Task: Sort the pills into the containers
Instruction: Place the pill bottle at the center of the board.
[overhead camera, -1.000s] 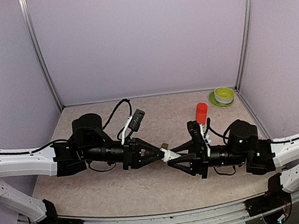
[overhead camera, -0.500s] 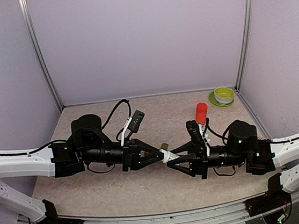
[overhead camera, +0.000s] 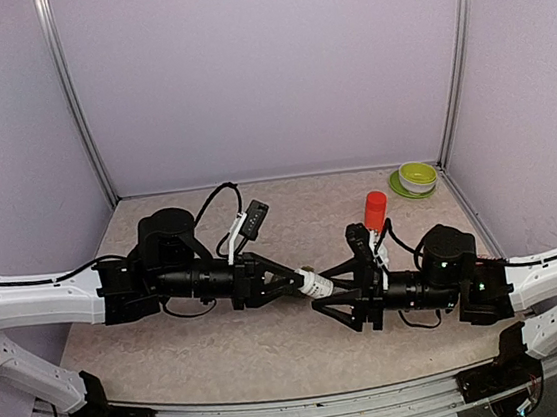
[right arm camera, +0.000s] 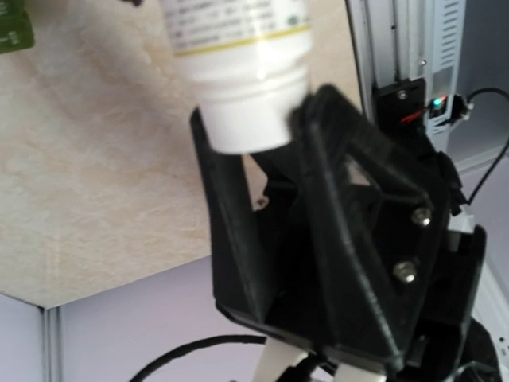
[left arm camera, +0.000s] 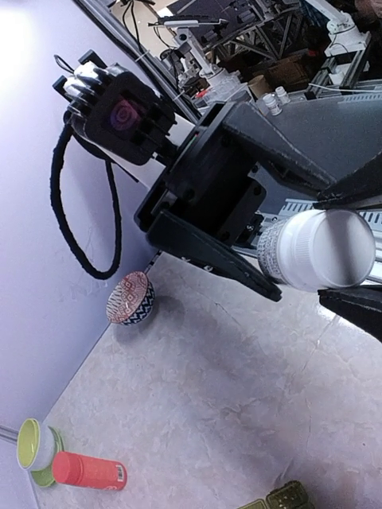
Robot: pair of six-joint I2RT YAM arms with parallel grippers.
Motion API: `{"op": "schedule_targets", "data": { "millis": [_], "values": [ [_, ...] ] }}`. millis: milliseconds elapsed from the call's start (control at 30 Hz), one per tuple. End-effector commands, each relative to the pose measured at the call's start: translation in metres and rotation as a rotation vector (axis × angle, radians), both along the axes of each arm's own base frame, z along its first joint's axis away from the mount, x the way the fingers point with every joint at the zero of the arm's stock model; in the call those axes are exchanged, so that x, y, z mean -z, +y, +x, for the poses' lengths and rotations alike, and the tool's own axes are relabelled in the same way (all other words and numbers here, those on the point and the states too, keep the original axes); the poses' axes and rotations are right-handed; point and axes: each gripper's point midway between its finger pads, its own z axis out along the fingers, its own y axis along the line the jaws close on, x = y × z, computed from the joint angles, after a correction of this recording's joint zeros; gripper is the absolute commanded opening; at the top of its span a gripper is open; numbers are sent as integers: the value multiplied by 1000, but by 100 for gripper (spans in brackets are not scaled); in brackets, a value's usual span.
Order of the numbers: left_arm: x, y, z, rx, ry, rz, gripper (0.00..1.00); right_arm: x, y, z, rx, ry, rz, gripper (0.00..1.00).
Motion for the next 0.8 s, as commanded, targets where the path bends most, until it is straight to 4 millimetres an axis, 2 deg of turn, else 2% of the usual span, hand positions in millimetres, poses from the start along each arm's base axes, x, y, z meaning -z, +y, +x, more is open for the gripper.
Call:
{"op": "schedule_targets", "data": {
  "millis": [0, 33, 67, 267, 500, 767],
  "values": [
    [-4, 2, 16, -67, -23, 37, 3, -1, -7, 5, 40, -22, -4, 71],
    [-2, 4, 19, -83, -24, 49, 3, 0, -8, 6, 49, -26, -5, 89],
    [1, 6, 22, -96, -24, 64, 3, 1, -10, 7, 61, -26, -8, 99],
    [18, 26, 48, -202, 2, 139, 4, 8, -21, 21, 155, -26, -43, 100],
    [49, 65, 92, -403, 17, 281, 4, 19, -32, 32, 239, -7, -73, 100],
    [74, 98, 120, -555, 17, 407, 4, 35, -36, 33, 257, 14, -109, 100]
  ]
}}
